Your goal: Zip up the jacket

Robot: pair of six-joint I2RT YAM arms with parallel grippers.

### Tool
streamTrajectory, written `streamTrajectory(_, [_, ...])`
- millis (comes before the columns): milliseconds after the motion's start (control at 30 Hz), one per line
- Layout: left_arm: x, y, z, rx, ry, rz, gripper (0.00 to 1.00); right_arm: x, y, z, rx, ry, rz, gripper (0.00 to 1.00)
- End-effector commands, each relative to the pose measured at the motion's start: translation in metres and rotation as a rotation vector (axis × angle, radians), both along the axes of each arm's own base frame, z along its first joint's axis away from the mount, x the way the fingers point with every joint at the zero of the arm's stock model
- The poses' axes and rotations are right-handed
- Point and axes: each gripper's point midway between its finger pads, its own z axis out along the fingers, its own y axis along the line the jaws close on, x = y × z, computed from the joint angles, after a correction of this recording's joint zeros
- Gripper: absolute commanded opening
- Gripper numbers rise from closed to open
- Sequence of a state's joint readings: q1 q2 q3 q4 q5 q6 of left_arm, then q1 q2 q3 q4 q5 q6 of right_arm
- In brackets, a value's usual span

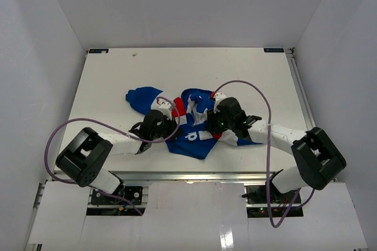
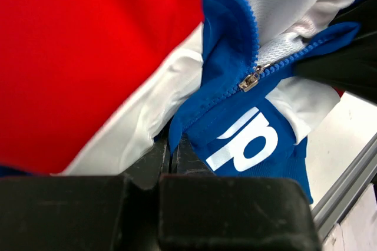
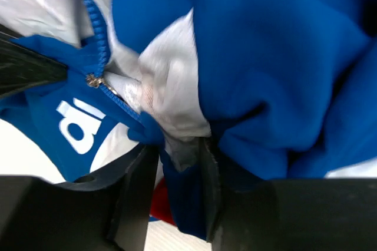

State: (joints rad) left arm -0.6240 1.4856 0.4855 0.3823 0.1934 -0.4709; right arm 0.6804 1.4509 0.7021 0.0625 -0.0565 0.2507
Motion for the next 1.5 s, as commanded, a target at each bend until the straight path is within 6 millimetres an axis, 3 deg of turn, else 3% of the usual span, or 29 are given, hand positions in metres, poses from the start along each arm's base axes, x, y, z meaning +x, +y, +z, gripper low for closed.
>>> streamTrajectory(0, [-0.004, 0.015, -0.01, -0.001, -0.013, 0.069, 0.0, 0.016, 0.002, 0.067, 0.085, -0.203, -0.028, 0.41])
streamTrajectory(200, [-0.008, 0.016, 0.002, -0.056, -0.085, 0.057, 0.0, -0.009, 0.009, 0.114, 0.19, -0.289, 0.073, 0.42])
streamTrajectory(300, [-0.009, 0.015, 0.009, -0.078, -0.113, 0.047, 0.0, -0.013, 0.011, 0.122, 0.201, -0.296, 0.096, 0.46])
streamTrajectory(433, [-0.011, 0.014, 0.018, -0.105, -0.141, 0.038, 0.0, -0.02, 0.034, 0.131, 0.255, -0.314, 0.24, 0.49])
streamTrajectory(500, [-0.013, 0.013, 0.022, -0.118, -0.152, 0.026, 0.0, -0.023, 0.047, 0.12, 0.252, -0.265, 0.322, 0.52])
streamTrajectory(567, [-0.013, 0.012, 0.028, -0.135, -0.169, 0.022, 0.01, -0.021, 0.064, 0.125, 0.268, -0.25, 0.399, 0.56])
streamTrajectory(667, [-0.013, 0.012, 0.031, -0.14, -0.181, 0.019, 0.0, -0.007, 0.074, 0.109, 0.223, -0.21, 0.403, 0.57])
streamTrajectory(733, [-0.013, 0.012, 0.033, -0.143, -0.185, 0.017, 0.0, 0.002, 0.081, 0.11, 0.216, -0.194, 0.408, 0.56])
streamTrajectory(833, [-0.013, 0.011, 0.035, -0.147, -0.191, 0.016, 0.0, 0.003, 0.088, 0.095, 0.202, -0.147, 0.442, 0.54])
streamTrajectory(1100, [-0.012, 0.01, 0.041, -0.157, -0.207, 0.015, 0.0, 0.0, 0.088, 0.065, 0.161, -0.063, 0.477, 0.46])
streamTrajectory(1467, [-0.008, 0.008, 0.048, -0.162, -0.215, 0.014, 0.02, -0.008, 0.095, 0.056, 0.183, -0.009, 0.534, 0.43])
